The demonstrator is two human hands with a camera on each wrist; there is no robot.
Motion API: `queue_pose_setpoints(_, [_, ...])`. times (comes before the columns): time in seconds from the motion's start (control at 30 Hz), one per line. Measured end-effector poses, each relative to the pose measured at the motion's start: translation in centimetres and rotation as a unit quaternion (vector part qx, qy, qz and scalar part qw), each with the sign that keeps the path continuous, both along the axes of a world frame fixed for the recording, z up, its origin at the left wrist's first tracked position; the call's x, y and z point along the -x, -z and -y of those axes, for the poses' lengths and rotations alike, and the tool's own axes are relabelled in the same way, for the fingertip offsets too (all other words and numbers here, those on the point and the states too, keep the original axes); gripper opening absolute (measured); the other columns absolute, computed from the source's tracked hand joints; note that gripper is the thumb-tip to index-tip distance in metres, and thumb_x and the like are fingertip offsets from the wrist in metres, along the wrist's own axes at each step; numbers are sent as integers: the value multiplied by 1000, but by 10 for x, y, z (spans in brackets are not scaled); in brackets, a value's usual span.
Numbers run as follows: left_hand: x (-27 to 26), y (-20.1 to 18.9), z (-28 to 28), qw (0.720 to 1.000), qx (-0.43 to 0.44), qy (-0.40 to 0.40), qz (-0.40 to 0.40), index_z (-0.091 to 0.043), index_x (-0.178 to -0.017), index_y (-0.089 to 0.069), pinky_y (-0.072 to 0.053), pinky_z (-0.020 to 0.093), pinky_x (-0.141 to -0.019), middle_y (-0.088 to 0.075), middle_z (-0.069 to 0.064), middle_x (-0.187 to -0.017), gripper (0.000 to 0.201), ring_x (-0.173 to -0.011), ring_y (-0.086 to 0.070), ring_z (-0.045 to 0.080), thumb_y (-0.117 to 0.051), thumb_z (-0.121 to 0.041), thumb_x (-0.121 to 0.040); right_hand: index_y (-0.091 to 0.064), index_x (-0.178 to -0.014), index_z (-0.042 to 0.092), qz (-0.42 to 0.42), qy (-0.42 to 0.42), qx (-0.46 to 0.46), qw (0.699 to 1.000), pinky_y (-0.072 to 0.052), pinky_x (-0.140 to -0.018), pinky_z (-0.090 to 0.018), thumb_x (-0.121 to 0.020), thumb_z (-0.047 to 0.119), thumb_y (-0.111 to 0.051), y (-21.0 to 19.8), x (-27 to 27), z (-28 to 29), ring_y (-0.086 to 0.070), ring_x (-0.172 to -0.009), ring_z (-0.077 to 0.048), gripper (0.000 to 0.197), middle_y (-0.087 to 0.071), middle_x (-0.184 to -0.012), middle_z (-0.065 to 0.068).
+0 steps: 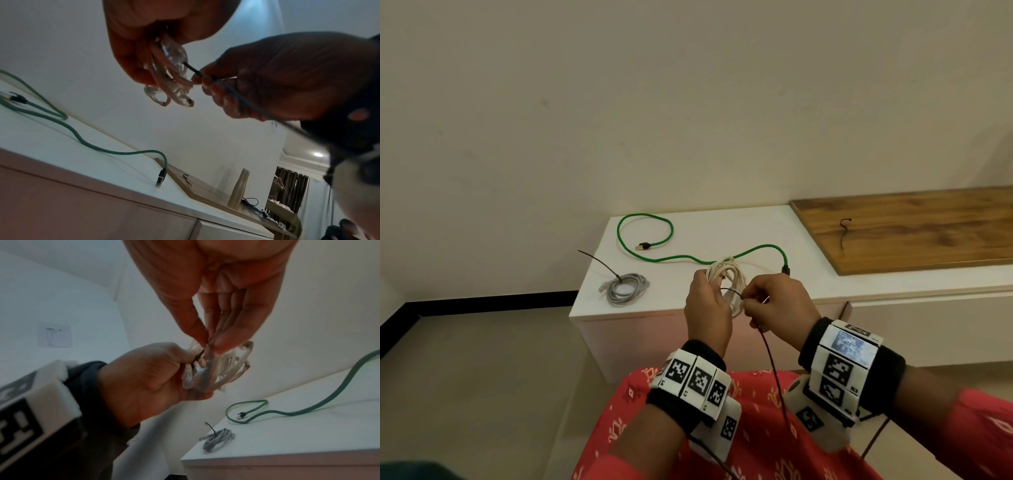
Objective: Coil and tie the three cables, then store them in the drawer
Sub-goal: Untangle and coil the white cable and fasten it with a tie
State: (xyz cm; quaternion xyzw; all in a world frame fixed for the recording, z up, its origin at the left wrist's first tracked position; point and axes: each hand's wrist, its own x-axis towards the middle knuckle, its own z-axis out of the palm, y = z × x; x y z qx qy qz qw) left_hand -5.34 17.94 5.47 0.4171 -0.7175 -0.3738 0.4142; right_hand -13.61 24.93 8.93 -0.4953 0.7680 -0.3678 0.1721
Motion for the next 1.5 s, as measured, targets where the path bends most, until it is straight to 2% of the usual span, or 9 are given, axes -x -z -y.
queue_pose_setpoints(0.17, [2,4,-4,999,35,11,13,0,-99,-49,-25,22,-62,-50,4,-90,14,-80,-45,20,-38,-7,-94,-57,-68,8,-60,19,4,998,-48,-62,-34,-81,12,-57,2,1,3,-53,-56,-20,14,-57,-62,-3])
queue_pose_setpoints(0.43, [5,6,-16,997,61,37,-4,-5,-103,-46,-36,26,-69,-57,11,-100,15,-86,-51,20,-38,-13,-93,-35,-51,20,-104,64,-33,992,-27,-50,-22,-80,24,-60,4,10,4,-44,-62,-19,38,-41,-53,5])
queue_pose_setpoints(0.63, [7,6,-25,997,58,46,-20,-16,-91,-27,-33,17,-53,-53,7,-90,16,-70,-51,15,-42,-11,-92,-37,-51,17,-77,99,-32,992,-29,-49,-25,-80,24,-60,9,9,6,-47,-63,-21,38,-43,-53,3])
queue_pose_setpoints(0.7, [10,9,-28,996,60,55,-22,-16,-90,-26,-34,12,-50,-53,6,-88,16,-66,-47,7,-42,-12,-93,-42,-52,15,-49,110,-14,993,-40,-54,-30,-79,19,-59,11,8,7,-53,-64,-26,33,-51,-56,-2])
queue_pose_setpoints(0.8, [12,9,-29,997,46,57,-39,-17,-92,-26,-33,13,-52,-55,8,-89,14,-70,-51,15,-40,-18,-92,-56,-62,0,37,106,37,993,-53,-61,-39,-79,9,-58,14,7,7,-61,-59,-32,19,-61,-61,-15])
queue_pose_setpoints(1.03, [4,6,-21,996,13,53,-71,-10,-110,-25,-40,13,-57,-53,8,-96,27,-78,-55,19,-39,-20,-89,-62,-90,-10,271,14,72,960,-43,-51,-17,-91,-5,-42,10,-9,5,-50,-61,-15,20,-55,-70,-12])
queue_pose_setpoints(1.17, [2,8,-21,996,10,65,-56,-4,-128,-23,-46,24,-69,-55,10,-104,49,-86,-57,23,-34,-24,-84,-62,-76,2,373,43,91,922,-44,-46,-13,-89,-9,-44,14,-11,4,-50,-54,-11,25,-53,-64,-9])
queue_pose_setpoints(1.33, [4,10,-19,997,7,65,-31,-4,-121,-38,-47,27,-72,-60,16,-109,28,-92,-59,23,-39,-10,-93,-62,-69,5,426,87,111,894,-46,-43,-13,-87,-7,-49,17,-8,3,-52,-43,-4,25,-54,-59,-7])
queue_pose_setpoints(1.5, [3,8,-16,996,15,63,-58,-9,-102,-42,-46,27,-68,-60,11,-97,9,-86,-58,22,-40,-11,-94,-64,-74,5,439,54,97,892,-49,-48,-14,-87,-8,-49,11,-8,3,-53,-55,-11,23,-57,-66,-8])
